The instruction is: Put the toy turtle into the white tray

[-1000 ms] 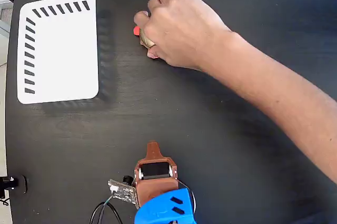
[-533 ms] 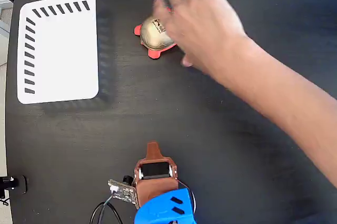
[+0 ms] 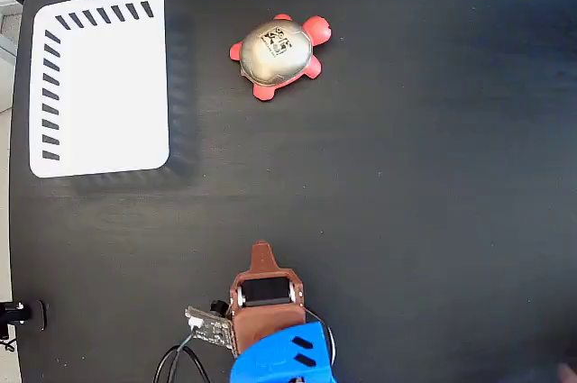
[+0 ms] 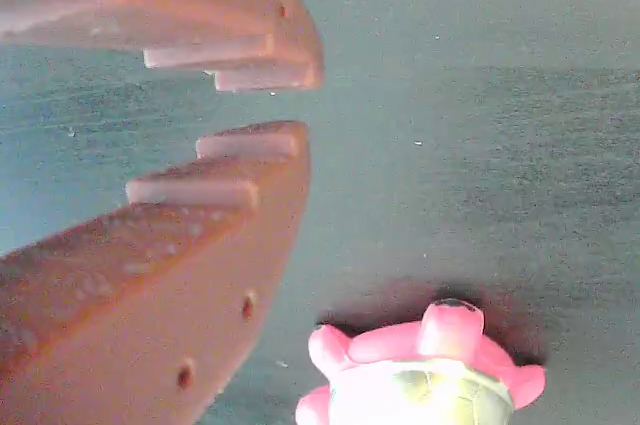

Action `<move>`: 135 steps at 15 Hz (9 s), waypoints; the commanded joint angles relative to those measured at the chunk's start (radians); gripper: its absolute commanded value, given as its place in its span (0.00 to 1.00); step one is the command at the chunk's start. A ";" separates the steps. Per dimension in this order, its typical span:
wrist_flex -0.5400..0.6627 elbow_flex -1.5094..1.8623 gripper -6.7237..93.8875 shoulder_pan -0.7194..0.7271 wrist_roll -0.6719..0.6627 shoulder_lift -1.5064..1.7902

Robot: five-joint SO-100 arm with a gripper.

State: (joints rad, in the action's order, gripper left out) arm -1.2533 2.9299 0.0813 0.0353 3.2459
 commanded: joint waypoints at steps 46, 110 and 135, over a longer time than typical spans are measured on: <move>-0.005 -0.011 0.07 0.008 0.017 0.008; -0.402 -2.484 0.66 -0.261 -0.746 -2.553; -0.311 -2.224 0.07 -0.092 -0.566 -2.115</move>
State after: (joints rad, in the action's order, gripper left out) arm -1.5539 0.6750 -0.0445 -0.5446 0.8790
